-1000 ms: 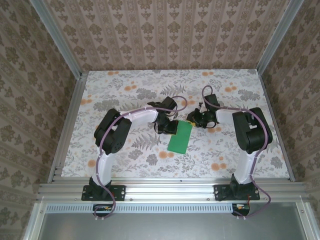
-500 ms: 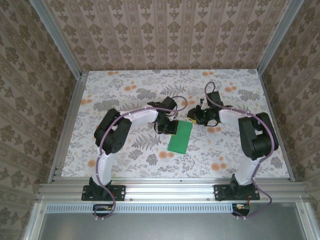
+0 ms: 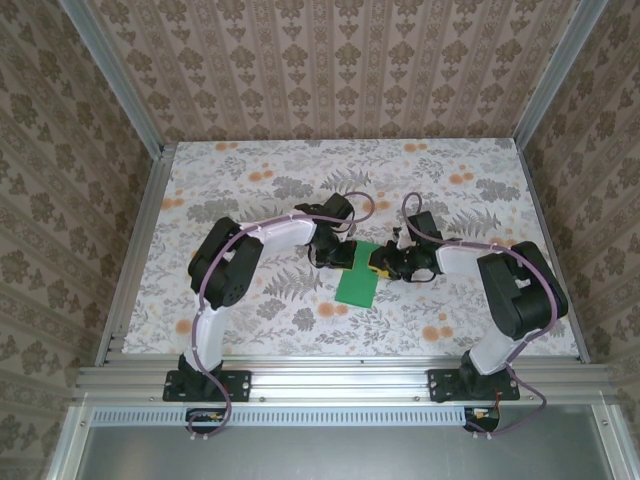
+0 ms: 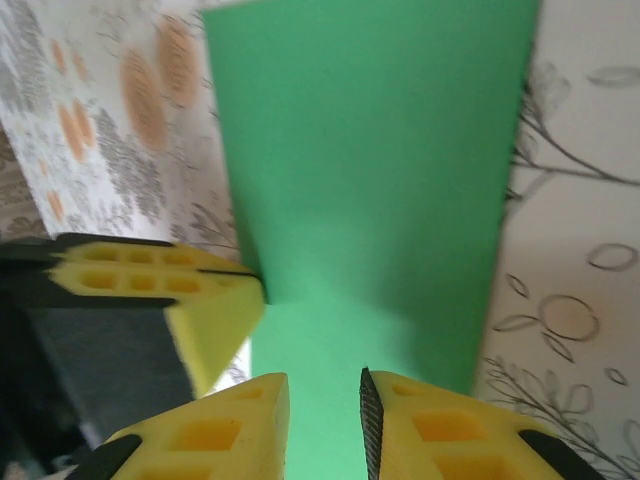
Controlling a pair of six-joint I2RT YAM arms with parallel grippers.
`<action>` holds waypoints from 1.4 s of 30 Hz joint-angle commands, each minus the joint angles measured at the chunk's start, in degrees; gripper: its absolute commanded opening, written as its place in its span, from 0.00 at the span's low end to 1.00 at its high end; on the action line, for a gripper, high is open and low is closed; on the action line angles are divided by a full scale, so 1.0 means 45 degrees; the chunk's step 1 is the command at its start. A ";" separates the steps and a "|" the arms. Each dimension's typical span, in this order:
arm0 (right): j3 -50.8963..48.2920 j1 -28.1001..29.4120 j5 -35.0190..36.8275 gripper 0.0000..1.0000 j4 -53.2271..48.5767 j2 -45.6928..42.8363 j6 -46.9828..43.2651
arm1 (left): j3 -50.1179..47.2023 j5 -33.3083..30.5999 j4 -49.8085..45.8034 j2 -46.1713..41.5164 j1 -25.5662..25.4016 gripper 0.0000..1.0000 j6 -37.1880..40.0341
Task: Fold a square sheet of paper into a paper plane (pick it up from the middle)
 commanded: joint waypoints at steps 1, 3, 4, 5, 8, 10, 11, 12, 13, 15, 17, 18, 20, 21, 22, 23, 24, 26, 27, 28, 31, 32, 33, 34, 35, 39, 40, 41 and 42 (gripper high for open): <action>-0.0299 -0.0030 0.0616 0.28 -0.0405 0.0526 -0.0569 | -0.0329 -0.0349 -0.0460 0.0224 -0.0104 0.00 0.0113; -0.0271 -0.0046 0.0638 0.28 -0.0595 0.0762 -0.0728 | -0.0329 -0.0330 -0.0461 0.0219 -0.0106 0.00 0.0119; -0.0262 -0.0047 0.0566 0.28 -0.0675 0.0742 -0.0754 | -0.0334 -0.0330 -0.0460 0.0207 -0.0090 0.00 0.0145; -0.0245 -0.0037 0.0472 0.28 -0.0749 0.0588 -0.0787 | -0.0331 -0.0330 -0.0496 0.0201 -0.0108 0.00 0.0164; -0.0350 0.0014 0.0278 0.28 -0.0954 -0.0538 -0.0856 | -0.0362 -0.0388 -0.0539 0.0162 -0.0090 0.00 0.0168; -0.0437 0.0154 -0.0235 0.28 -0.0922 -0.1161 -0.0830 | -0.0343 -0.0331 -0.0485 0.0163 -0.0108 0.00 0.0141; -0.0474 0.0201 -0.0332 0.28 -0.1024 -0.1377 -0.0841 | -0.0345 -0.0316 -0.0471 0.0162 -0.0099 0.00 0.0109; -0.0569 0.0288 -0.0317 0.28 -0.1094 -0.1618 -0.0822 | -0.0328 -0.0310 -0.0488 0.0182 -0.0099 0.00 0.0126; -0.0695 0.0373 -0.0343 0.28 -0.1085 -0.1770 -0.0751 | -0.0324 -0.0310 -0.0480 0.0170 -0.0099 0.00 0.0110; -0.0974 0.0602 -0.0580 0.29 -0.0710 -0.1825 -0.0492 | -0.0321 -0.0310 -0.0468 0.0160 -0.0108 0.00 0.0096; -0.1222 0.0913 -0.0654 0.29 -0.0226 -0.1654 -0.0196 | -0.0304 -0.0299 -0.0475 0.0135 -0.0091 0.00 0.0107; -0.1343 0.1104 -0.0645 0.29 0.0017 -0.1497 -0.0066 | -0.0290 -0.0290 -0.0474 0.0142 -0.0108 0.00 0.0091; -0.1495 0.1299 -0.0532 0.29 0.0243 -0.1197 0.0064 | -0.0285 -0.0291 -0.0480 0.0142 -0.0104 0.00 0.0103; -0.1630 0.1350 -0.0415 0.29 0.0392 -0.1015 0.0130 | -0.0281 -0.0281 -0.0480 0.0144 -0.0106 0.00 0.0097; -0.1787 0.1340 -0.0343 0.29 0.0531 -0.0851 0.0164 | -0.0267 -0.0291 -0.0494 0.0144 -0.0108 0.00 0.0102; -0.1873 0.1351 -0.0272 0.29 0.0591 -0.0732 0.0166 | -0.0247 -0.0271 -0.0489 0.0144 -0.0094 0.00 0.0107; -0.1958 0.1347 -0.0252 0.29 0.0600 -0.0649 0.0145 | -0.0253 -0.0290 -0.0514 0.0131 -0.0103 0.00 0.0107; -0.2006 0.1340 -0.0314 0.29 0.0590 -0.0730 0.0144 | -0.0281 -0.0295 -0.0486 0.0119 -0.0108 0.00 0.0116; -0.2014 0.1354 -0.0334 0.29 0.0525 -0.0908 0.0145 | -0.0261 -0.0291 -0.0498 0.0133 -0.0099 0.00 0.0106; -0.1975 0.1376 -0.0369 0.29 0.0432 -0.1199 0.0129 | -0.0258 -0.0272 -0.0490 0.0143 -0.0091 0.00 0.0090; -0.1841 0.1398 -0.0456 0.29 -0.0119 -0.2130 -0.0038 | -0.0285 -0.0294 -0.0482 0.0105 -0.0107 0.00 0.0092; -0.1829 0.1412 -0.0580 0.29 -0.0188 -0.2329 -0.0051 | -0.0285 -0.0281 -0.0480 0.0104 -0.0109 0.00 0.0085; -0.1848 0.1469 -0.0747 0.29 -0.0209 -0.2521 -0.0063 | -0.0294 -0.0271 -0.0462 0.0104 -0.0109 0.00 0.0067; -0.1866 0.1574 -0.0821 0.29 -0.0258 -0.2617 -0.0017 | -0.0285 -0.0271 -0.0461 0.0104 -0.0108 0.00 0.0069; -0.1905 0.1670 -0.0859 0.29 -0.0278 -0.2662 0.0006 | -0.0286 -0.0267 -0.0461 0.0103 -0.0094 0.00 0.0066; -0.2336 0.2135 -0.0571 0.29 -0.0212 -0.2582 0.0112 | -0.0271 -0.0253 -0.0460 0.0101 -0.0104 0.00 0.0042; -0.2525 0.2140 -0.0573 0.29 -0.0021 -0.2486 0.0189 | -0.0274 -0.0247 -0.0446 0.0104 -0.0109 0.00 0.0029; -0.2686 0.2159 -0.0571 0.29 0.0195 -0.2359 0.0274 | -0.0265 -0.0230 -0.0440 0.0094 -0.0113 0.00 0.0029; -0.2803 0.2178 -0.0586 0.29 0.0368 -0.2219 0.0332 | -0.0271 -0.0232 -0.0441 0.0084 -0.0121 0.00 0.0029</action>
